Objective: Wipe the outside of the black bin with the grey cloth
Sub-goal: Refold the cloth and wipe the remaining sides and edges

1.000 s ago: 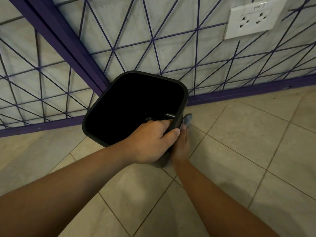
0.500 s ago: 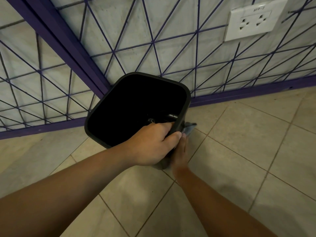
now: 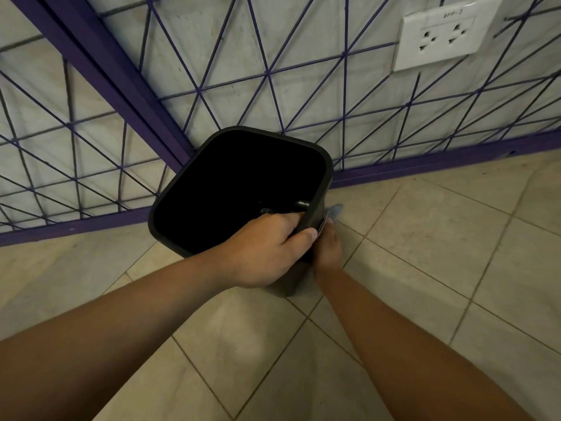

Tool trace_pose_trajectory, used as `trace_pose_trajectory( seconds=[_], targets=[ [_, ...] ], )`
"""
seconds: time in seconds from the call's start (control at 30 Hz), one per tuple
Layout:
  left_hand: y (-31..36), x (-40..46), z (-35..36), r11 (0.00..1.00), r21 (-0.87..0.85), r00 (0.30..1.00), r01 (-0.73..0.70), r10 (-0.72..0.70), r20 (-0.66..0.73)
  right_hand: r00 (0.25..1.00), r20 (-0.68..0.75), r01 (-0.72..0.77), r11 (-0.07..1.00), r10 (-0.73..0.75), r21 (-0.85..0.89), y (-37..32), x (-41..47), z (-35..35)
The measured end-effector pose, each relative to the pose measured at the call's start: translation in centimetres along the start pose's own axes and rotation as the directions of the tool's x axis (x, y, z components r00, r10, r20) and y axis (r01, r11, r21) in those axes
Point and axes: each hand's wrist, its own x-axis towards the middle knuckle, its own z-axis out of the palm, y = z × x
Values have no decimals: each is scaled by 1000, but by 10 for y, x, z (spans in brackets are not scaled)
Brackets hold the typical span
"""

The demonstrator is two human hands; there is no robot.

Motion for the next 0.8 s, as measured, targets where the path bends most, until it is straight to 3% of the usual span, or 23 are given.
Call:
trace_pose_trajectory(
  seconds=[0.17, 0.33, 0.53, 0.63, 0.8],
  targets=[
    [0, -1, 1, 1000, 4, 1000, 2, -2, -26, 991, 14, 133, 991, -133, 19, 5, -15, 1],
    [-3, 0, 0, 1000, 25, 999, -17, 18, -30, 999, 38, 32, 995, -36, 98, 7, -18, -2],
    [-7, 1, 1, 999, 8, 999, -32, 33, -30, 931, 57, 338, 910, -361, 241, 14, -86, 26],
    [-9, 3, 1, 999, -15, 999, -35, 35, -7, 900, -18, 432, 888, -435, 158, -6, -73, 30],
    [-8, 3, 3, 998, -18, 998, -56, 56, 3, 882, 49, 462, 879, -470, 117, -31, -36, 18]
  ],
)
